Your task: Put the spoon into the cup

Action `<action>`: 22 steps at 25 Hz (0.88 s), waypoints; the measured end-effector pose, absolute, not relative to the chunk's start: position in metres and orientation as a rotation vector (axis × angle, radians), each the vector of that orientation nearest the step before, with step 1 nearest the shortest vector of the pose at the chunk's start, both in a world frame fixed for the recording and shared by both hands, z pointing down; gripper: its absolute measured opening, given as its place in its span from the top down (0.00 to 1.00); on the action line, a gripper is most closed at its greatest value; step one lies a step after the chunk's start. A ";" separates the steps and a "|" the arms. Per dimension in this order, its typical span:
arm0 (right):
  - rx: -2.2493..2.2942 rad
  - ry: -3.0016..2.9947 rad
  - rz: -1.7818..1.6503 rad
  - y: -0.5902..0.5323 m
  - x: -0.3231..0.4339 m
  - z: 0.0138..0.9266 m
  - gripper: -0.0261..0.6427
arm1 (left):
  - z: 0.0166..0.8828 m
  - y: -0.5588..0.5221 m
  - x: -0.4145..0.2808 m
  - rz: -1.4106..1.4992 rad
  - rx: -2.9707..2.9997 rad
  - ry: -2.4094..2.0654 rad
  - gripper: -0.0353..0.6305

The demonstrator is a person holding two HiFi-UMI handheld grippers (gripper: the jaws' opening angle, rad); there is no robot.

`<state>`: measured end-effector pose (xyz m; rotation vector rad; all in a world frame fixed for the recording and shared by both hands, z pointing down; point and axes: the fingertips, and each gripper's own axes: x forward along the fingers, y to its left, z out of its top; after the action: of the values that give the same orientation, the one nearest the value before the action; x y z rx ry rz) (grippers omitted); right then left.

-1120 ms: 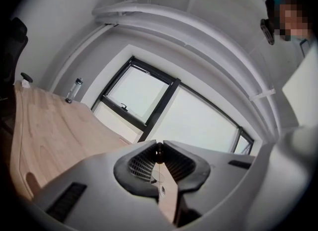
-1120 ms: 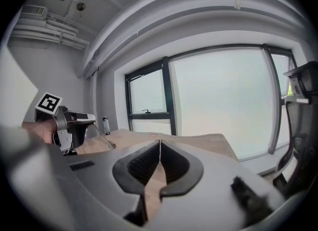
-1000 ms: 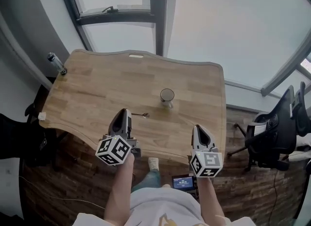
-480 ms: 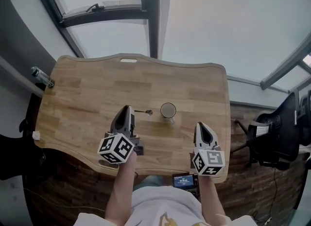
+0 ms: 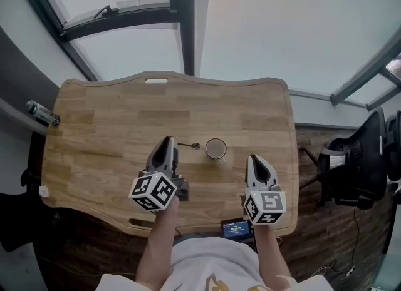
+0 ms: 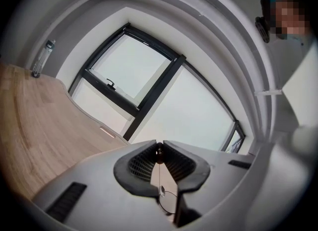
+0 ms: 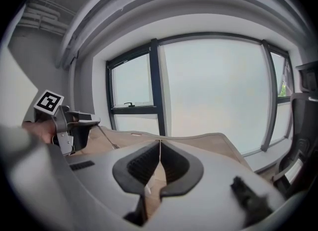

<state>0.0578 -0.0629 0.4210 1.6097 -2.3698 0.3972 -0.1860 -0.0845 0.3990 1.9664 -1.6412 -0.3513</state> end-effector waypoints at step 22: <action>1.606 -2.341 0.430 -0.068 0.063 0.441 0.91 | 0.415 -0.100 -0.170 -0.293 1.985 -1.600 0.87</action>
<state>0.0626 -0.0683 0.4413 1.6061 -2.3410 0.4305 -0.1701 -0.0996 0.4152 1.9850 -1.6002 -0.2931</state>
